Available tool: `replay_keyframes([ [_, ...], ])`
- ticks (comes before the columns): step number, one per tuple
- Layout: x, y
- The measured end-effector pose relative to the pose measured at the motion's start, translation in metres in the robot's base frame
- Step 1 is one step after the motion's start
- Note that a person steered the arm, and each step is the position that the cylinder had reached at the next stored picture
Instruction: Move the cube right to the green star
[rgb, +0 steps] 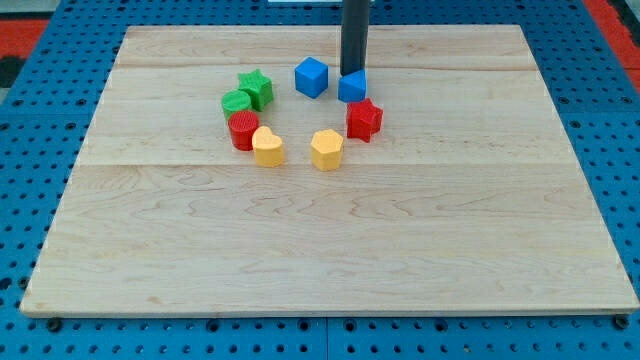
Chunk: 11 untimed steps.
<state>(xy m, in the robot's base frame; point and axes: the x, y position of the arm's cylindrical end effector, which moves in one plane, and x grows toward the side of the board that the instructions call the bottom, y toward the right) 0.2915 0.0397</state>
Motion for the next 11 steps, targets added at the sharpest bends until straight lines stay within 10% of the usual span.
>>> replay_keyframes([
  [8,-0.014,-0.061],
  [11,-0.038,0.006],
])
